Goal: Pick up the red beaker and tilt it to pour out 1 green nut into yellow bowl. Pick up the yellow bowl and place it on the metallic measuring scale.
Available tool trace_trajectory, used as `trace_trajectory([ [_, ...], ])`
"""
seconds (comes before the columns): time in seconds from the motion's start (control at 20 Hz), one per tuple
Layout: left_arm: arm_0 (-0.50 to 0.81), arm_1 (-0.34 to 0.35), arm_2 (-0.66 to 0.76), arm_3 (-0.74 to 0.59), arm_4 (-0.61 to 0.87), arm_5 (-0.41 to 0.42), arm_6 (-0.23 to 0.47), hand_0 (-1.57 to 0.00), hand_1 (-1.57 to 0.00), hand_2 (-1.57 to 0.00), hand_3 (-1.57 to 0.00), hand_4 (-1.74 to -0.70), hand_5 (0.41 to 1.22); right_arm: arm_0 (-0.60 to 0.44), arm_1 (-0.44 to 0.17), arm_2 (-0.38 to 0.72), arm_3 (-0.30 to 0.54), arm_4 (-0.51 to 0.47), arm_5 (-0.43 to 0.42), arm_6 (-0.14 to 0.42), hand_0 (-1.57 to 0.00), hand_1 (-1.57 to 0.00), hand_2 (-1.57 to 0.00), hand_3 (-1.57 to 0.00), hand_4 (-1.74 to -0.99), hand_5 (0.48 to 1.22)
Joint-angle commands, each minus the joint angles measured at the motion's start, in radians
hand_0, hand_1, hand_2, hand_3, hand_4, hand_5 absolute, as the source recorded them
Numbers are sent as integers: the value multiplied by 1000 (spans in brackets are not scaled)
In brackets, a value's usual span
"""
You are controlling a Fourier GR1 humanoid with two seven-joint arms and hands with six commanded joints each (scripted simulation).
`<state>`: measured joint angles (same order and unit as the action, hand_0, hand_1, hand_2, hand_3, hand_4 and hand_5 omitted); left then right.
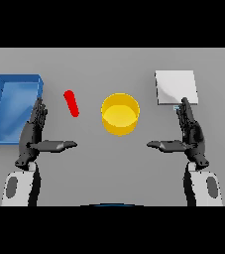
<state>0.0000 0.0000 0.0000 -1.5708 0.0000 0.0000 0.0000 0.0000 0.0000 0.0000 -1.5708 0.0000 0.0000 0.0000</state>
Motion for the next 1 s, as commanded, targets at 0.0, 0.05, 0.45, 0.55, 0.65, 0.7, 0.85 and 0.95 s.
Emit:
trace_trajectory([
  [0.0, -3, 0, 1, 2, 1, 2, 2, 1, 1, 1, 1, -1093, 623, -1, 0, 0, 0, -1, -2, 1, 1, 1, 1, 1, -1128, 660],
  [0.05, -7, 1, 2, 5, 1, 3, 3, 1, 1, 1, 1, -1093, 623, -1, 1, 1, 1, 0, -2, 1, 1, 1, 1, 1, -1128, 660],
  [0.45, 73, 22, -93, -99, -136, 28, -19, 1, 1, 1, 1, -1093, 615, 79, -46, 132, -91, 254, -58, -130, 1, 1, 1, 1, -1126, 666],
  [0.55, 87, 36, -96, -109, -146, 24, 4, 1, 1, 1, 1, -1098, 616, 91, -40, 142, -87, 280, -72, -123, 1, 1, 1, 1, -1118, 663],
  [0.65, 70, 32, -98, -91, -157, 30, 24, 1, 1, 1, 1, -1094, 613, 98, -39, 147, -100, 277, -66, -124, 1, 1, 1, 1, -1120, 660],
  [0.7, 57, 35, -100, -83, -168, 34, 26, 1, 1, 1, 1, -1090, 612, 109, -37, 148, -108, 273, -64, -129, 1, 1, 1, 1, -1121, 658],
  [0.85, 5, 32, -97, -10, -186, 41, 4, 1, 1, 1, 1, -1106, 623, 102, -36, 148, -114, 280, -69, -102, 1, 1, 1, 1, -1130, 650],
  [0.95, -42, 25, -86, 64, -188, 49, -34, 1, 1, 1, 1, -1130, 633, 104, -31, 141, -134, 254, -63, -105, 1, 1, 1, 1, -1160, 651],
])
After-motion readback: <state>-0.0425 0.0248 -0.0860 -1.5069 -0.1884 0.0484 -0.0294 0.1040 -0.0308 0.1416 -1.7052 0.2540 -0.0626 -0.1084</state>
